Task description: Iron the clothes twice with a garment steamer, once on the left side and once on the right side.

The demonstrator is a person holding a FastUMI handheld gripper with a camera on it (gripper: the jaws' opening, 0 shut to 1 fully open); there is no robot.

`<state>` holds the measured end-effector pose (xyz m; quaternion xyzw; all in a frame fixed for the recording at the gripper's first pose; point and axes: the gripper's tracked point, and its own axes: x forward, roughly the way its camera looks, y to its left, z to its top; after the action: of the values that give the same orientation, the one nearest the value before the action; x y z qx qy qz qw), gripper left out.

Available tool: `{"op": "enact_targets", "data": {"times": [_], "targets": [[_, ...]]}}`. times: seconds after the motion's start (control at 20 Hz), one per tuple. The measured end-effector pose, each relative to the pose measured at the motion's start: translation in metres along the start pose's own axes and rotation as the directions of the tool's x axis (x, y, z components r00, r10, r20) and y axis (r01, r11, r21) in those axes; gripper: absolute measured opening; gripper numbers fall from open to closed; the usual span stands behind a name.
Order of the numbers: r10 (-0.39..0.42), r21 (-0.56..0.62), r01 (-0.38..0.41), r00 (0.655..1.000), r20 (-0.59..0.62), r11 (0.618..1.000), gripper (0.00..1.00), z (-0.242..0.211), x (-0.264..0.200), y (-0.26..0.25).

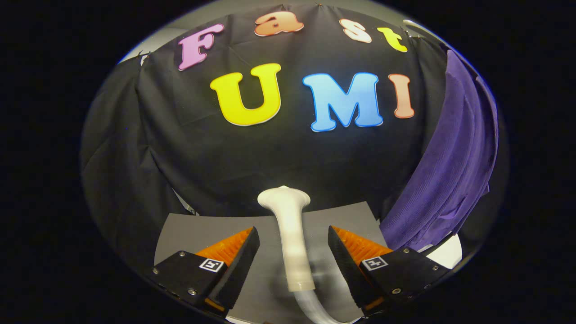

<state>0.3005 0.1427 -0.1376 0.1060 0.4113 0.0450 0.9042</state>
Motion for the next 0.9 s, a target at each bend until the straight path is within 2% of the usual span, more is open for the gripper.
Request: {"op": "enact_targets", "data": {"times": [0.2, 0.35, 0.4, 0.5, 0.55, 0.65, 0.9], "targets": [[-0.047, 0.039, 0.053, 0.989, -0.142, 0.998, 0.95, -0.023, 0.045, -0.005], [0.002, 0.087, 0.015, 0.982, -0.19, 0.996, 0.89, -0.04, 0.058, 0.005], [-0.007, 0.082, 0.023, 0.982, -0.187, 0.996, 0.87, -0.041, 0.059, 0.005], [-0.052, 0.064, 0.064, 0.982, -0.182, 0.996, 0.78, -0.038, 0.057, 0.0], [-0.062, 0.055, 0.073, 0.981, -0.186, 0.996, 0.67, -0.043, 0.06, -0.003], [-0.047, 0.02, 0.051, 0.985, -0.169, 0.999, 0.53, -0.043, 0.06, -0.002], [-0.073, 0.01, 0.075, 0.99, -0.12, 0.997, 0.43, -0.045, 0.059, -0.006]]}}
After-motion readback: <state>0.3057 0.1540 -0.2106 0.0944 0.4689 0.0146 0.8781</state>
